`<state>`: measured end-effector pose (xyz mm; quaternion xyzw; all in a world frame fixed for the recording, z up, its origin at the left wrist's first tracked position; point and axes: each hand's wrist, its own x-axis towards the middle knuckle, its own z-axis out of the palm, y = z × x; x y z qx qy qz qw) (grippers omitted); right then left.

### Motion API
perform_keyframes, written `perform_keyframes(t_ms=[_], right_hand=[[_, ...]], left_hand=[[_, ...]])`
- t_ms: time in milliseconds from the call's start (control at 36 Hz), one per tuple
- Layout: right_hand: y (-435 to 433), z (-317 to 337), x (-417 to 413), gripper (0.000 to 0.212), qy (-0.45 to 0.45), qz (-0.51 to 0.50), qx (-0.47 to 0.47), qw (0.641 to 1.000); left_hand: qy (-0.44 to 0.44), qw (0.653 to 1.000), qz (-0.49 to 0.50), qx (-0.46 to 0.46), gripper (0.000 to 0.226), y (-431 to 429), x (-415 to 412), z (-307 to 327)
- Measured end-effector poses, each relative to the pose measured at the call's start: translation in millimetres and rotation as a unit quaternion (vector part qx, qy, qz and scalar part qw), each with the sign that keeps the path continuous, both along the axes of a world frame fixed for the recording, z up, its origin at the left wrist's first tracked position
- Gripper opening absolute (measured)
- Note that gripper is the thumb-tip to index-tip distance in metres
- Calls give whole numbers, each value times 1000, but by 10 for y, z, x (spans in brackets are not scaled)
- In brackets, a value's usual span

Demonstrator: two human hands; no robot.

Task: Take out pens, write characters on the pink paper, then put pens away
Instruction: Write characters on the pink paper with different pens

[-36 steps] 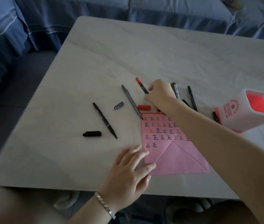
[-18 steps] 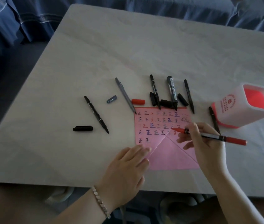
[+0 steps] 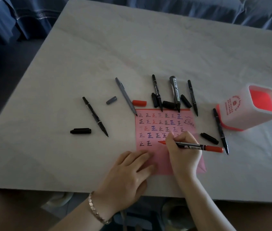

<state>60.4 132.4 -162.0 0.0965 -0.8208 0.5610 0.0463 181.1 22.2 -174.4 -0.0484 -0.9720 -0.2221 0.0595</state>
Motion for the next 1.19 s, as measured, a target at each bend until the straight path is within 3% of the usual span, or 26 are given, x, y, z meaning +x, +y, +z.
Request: perform_keyframes(t_ms=[583, 972, 1194], right_hand=[[-26, -24, -1, 30, 39, 31, 56, 997], [-16, -22, 0, 29, 17, 16, 30, 999], [-11, -44, -10, 28, 47, 22, 44, 998]], left_hand=[[0, 1000, 6, 8, 36, -2, 4, -4], [-1, 1000, 10, 6, 35, -2, -2, -6], [3, 1000, 13, 4, 35, -1, -4, -7]])
